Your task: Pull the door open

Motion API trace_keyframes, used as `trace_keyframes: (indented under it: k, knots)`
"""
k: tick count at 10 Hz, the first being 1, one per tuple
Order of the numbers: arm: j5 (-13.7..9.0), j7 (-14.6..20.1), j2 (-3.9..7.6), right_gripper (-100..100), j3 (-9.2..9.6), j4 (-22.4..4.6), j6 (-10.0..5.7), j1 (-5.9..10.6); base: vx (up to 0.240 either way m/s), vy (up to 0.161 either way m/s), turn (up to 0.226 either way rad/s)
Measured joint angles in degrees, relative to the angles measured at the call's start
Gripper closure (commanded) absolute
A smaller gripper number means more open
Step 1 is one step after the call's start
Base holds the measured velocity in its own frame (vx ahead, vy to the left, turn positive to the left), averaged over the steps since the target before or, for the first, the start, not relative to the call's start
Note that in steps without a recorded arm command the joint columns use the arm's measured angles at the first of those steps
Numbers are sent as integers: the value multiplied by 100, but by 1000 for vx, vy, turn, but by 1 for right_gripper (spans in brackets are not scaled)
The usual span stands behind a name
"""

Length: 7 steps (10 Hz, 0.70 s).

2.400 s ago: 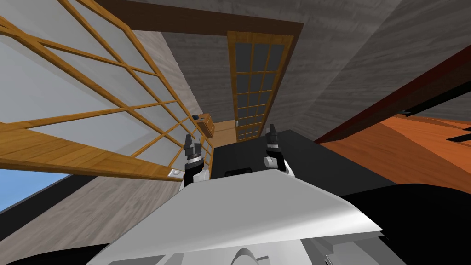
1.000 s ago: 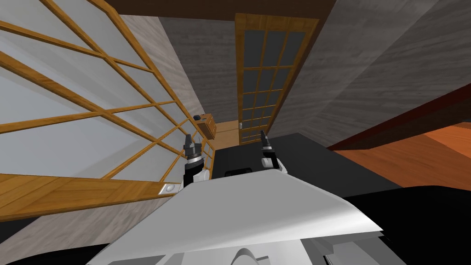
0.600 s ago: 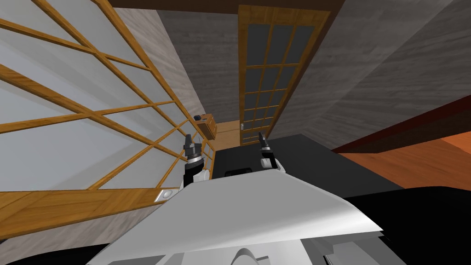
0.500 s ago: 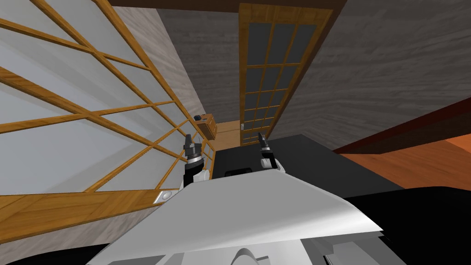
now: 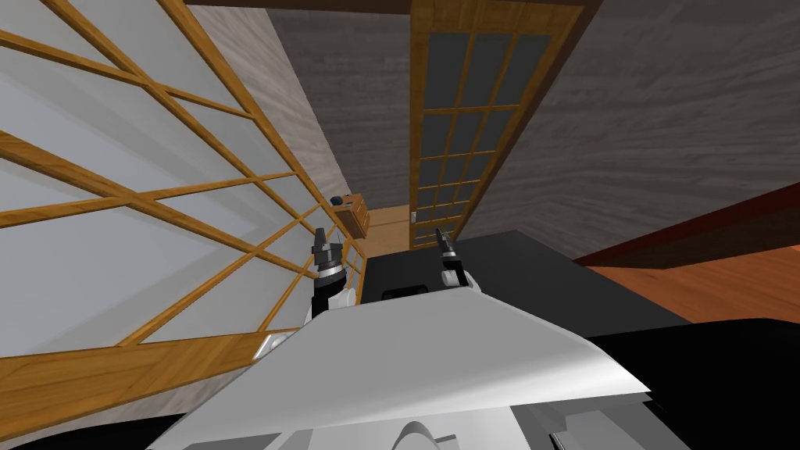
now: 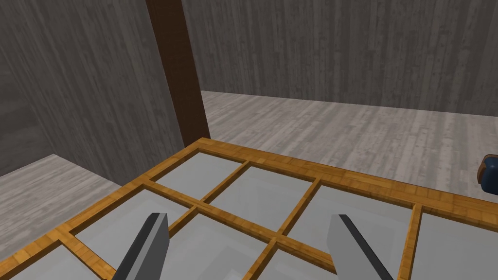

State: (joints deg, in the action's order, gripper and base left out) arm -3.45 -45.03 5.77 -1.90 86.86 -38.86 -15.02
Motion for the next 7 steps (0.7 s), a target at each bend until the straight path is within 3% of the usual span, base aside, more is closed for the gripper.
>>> trace_keyframes:
  k: [7]
  knots:
    - [47,-923,61,-100,42,-872,-121,248,102,10,31]
